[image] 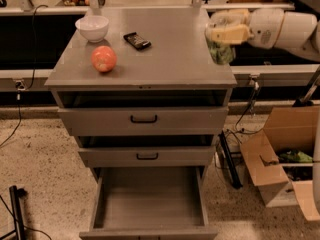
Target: Pick green can from bottom drawer and place on counter
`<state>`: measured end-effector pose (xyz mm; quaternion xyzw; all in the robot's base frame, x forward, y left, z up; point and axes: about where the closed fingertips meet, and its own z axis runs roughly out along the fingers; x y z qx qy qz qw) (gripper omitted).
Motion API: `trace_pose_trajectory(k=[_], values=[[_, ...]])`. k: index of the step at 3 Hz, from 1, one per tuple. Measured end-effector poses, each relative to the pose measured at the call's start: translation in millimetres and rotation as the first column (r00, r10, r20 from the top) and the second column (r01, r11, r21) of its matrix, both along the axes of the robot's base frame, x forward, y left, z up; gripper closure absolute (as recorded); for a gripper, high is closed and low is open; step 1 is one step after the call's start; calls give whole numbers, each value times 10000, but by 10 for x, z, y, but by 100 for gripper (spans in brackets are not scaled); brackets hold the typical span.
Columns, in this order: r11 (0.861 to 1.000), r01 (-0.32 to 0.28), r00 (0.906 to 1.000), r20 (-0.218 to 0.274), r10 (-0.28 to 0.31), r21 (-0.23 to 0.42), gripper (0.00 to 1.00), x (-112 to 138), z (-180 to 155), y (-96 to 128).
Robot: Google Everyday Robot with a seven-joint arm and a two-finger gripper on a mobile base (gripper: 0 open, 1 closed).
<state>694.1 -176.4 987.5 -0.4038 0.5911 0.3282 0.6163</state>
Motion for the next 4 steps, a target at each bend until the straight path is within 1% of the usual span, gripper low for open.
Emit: trace_pose_trajectory(k=[1, 2, 3, 4], values=[[9990, -16, 9992, 388, -1, 441, 100, 272, 260, 89], [9937, 219, 9994, 234, -246, 1103, 100, 545, 254, 147], [9841, 487, 9988, -186, -462, 1707, 100, 732, 143, 173], [9695, 660, 9964, -678, -514, 2361, 100, 832, -51, 184]])
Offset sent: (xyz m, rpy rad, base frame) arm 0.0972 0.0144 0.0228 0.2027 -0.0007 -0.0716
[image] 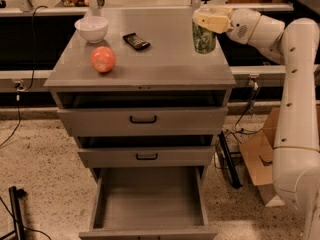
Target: Pick green can from bottom drawer and place on counter
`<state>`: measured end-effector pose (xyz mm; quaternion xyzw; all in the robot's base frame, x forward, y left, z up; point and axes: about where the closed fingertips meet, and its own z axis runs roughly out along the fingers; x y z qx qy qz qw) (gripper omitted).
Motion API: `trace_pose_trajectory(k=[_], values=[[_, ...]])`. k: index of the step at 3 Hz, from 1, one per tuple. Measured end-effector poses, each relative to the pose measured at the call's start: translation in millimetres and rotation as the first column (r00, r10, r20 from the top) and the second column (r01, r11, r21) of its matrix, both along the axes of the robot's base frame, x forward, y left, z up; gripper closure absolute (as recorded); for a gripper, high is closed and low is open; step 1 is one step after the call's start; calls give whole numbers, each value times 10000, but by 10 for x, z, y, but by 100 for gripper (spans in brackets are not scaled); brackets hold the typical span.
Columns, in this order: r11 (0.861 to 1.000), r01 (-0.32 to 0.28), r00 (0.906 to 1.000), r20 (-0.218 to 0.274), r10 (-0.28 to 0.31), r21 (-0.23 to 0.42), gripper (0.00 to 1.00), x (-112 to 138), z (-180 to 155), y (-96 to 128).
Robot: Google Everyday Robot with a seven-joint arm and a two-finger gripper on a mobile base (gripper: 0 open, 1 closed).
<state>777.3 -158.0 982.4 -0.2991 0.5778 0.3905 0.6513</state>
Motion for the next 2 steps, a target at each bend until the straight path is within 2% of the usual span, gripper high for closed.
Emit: trace_pose_trajectory(k=[1, 2], values=[[9983, 71, 9995, -315, -53, 586, 100, 37, -223, 3], [9928, 285, 9979, -609, -216, 1161, 81, -16, -405, -135]])
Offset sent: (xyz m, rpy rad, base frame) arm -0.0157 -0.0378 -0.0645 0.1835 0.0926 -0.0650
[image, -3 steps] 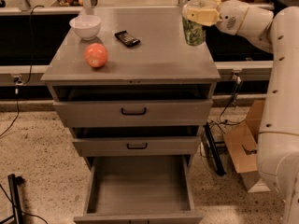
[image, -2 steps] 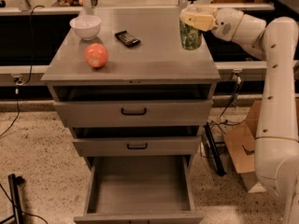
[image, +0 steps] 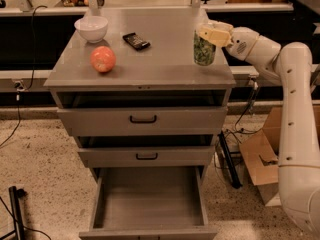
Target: Pick green can from bottom drawer and place on counter
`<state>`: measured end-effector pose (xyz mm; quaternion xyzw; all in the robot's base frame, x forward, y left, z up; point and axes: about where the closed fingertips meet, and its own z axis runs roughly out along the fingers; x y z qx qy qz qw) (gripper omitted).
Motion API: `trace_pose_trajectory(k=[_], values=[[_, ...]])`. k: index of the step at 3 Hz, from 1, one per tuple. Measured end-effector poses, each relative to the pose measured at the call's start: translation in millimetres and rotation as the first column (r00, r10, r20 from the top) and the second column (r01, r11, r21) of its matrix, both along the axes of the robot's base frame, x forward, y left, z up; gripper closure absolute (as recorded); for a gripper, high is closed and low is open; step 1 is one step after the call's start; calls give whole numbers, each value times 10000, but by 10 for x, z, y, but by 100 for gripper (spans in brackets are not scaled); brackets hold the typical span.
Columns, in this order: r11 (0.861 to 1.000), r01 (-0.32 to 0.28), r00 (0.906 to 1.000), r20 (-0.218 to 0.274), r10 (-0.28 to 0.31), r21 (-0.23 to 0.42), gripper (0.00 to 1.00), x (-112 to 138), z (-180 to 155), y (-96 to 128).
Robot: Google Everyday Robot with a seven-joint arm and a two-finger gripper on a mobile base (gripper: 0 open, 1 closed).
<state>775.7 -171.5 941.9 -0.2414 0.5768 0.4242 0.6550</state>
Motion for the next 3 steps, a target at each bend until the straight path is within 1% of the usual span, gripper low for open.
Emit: trace_pose_trajectory(k=[1, 2, 3], values=[[9995, 154, 9999, 35, -155, 286, 52, -84, -124, -143], [9996, 89, 9999, 47, -91, 269, 27, -76, -106, -93], [9996, 38, 10000, 57, -39, 263, 5, -74, -99, -56]])
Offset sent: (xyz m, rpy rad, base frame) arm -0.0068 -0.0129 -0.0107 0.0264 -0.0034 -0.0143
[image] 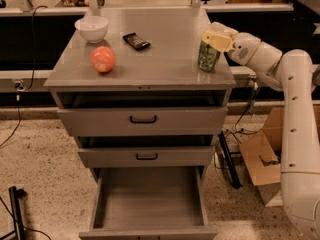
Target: Pick green can from bottom drawer and place on counter
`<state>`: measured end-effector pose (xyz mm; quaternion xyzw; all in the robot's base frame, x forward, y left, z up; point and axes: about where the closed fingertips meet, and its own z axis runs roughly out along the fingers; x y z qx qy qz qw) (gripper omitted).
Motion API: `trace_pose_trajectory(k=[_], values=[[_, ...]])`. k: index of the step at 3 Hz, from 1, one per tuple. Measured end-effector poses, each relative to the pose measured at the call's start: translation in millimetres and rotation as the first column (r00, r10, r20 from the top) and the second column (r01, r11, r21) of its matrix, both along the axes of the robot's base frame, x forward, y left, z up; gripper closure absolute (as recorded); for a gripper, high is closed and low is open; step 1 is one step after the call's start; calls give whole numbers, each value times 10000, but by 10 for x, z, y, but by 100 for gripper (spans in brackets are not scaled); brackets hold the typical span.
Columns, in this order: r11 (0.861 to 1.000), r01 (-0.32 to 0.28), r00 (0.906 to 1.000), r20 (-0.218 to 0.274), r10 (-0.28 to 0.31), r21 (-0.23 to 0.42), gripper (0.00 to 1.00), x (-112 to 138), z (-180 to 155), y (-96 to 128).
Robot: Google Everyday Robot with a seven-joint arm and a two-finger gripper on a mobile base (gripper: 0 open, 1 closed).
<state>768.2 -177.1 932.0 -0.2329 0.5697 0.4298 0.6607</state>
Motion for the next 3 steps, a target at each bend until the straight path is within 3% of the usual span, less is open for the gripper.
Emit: trace_pose_trajectory(k=[1, 2, 3], values=[[10000, -23, 10000, 19, 23, -27, 0, -1, 7, 20], [9978, 136, 9990, 439, -108, -650, 0, -40, 126, -3], [9843, 283, 9951, 982, -112, -1742, 0, -135, 364, -15]])
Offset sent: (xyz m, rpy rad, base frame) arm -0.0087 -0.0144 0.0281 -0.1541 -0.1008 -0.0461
